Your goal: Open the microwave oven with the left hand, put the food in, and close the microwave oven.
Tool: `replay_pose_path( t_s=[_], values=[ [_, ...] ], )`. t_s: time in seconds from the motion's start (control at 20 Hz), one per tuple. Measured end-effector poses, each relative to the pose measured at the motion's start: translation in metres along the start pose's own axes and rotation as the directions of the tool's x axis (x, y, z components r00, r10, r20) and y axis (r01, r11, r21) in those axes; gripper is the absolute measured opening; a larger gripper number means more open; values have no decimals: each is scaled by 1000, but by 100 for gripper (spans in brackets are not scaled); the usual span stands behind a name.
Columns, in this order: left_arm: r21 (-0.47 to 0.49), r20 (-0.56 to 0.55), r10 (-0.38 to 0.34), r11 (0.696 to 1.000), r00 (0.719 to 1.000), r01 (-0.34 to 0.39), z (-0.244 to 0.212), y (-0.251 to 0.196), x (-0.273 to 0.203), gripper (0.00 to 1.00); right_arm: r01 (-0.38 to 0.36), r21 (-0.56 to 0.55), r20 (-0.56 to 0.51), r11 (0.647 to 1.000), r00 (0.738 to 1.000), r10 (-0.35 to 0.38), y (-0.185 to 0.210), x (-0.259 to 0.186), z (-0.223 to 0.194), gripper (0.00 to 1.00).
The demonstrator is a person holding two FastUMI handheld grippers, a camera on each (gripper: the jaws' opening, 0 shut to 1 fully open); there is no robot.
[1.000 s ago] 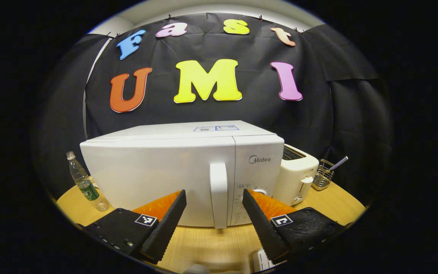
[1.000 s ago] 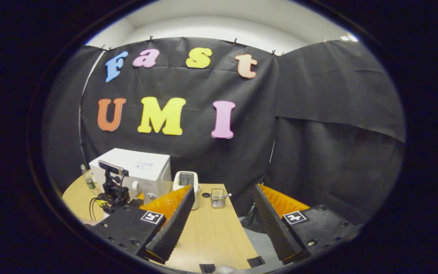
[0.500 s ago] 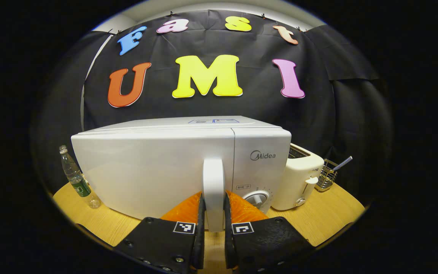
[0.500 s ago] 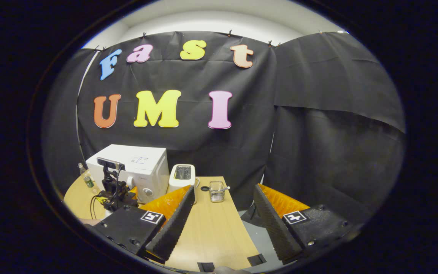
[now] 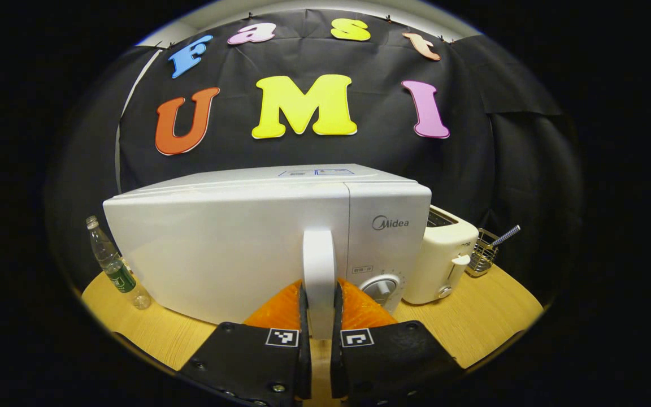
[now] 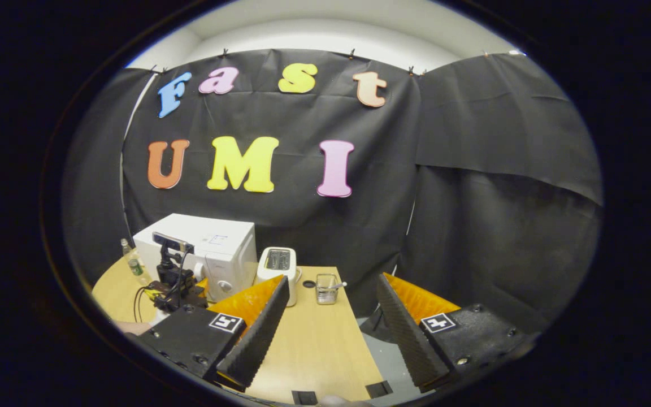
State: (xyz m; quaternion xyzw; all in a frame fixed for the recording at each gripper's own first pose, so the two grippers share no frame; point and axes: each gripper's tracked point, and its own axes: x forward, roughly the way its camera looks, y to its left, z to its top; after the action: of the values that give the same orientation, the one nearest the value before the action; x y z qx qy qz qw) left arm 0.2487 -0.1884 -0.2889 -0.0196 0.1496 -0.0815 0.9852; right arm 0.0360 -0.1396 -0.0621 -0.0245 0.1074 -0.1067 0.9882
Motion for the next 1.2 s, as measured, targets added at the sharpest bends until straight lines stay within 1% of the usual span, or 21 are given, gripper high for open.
replay_pose_path(
  t_s=[0.1, 0.15, 0.2, 0.35, 0.4, 0.55, 0.65, 0.8, 1.05, 1.2],
  values=[
    [10, 3, -12, 1000, 1000, 12, -10, 4, -27, 12, -11, 1, 9, 1000, 1000, 11, 7, -4, 2, 100],
    [22, 18, -15, 1000, 1000, 15, -12, 6, -39, 13, -25, 7, 8, 1000, 1000, 25, 14, -7, 1, 100],
    [34, 8, -19, 999, 1000, 19, -20, 13, -58, 13, -43, 13, 7, 999, 999, 43, 23, -10, 0, 100],
    [-10, -46, -38, 999, 998, 38, -38, 40, -113, 12, -87, 19, 7, 996, 996, 87, 50, -19, -3, 99],
    [-3, -53, -36, 999, 998, 36, -43, 50, -130, 13, -105, 22, 8, 994, 994, 105, 60, -23, -4, 99],
    [40, -66, 10, 999, 998, -8, -56, 89, -169, 12, -158, 22, 8, 987, 987, 158, 92, -35, -8, 100],
    [30, -81, 38, 999, 996, -36, -62, 113, -187, 12, -195, 36, 6, 980, 981, 195, 115, -46, -11, 100],
    [49, -91, 84, 996, 992, -80, -68, 144, -206, 12, -224, 28, 5, 974, 975, 224, 139, -60, -15, 100],
    [26, -117, 162, 987, 980, -160, -78, 193, -232, 12, -243, 20, -4, 970, 970, 243, 159, -80, -26, 100],
    [5, -129, 165, 986, 978, -166, -84, 208, -240, 12, -251, 23, -10, 968, 968, 252, 168, -86, -31, 100]
  ],
)
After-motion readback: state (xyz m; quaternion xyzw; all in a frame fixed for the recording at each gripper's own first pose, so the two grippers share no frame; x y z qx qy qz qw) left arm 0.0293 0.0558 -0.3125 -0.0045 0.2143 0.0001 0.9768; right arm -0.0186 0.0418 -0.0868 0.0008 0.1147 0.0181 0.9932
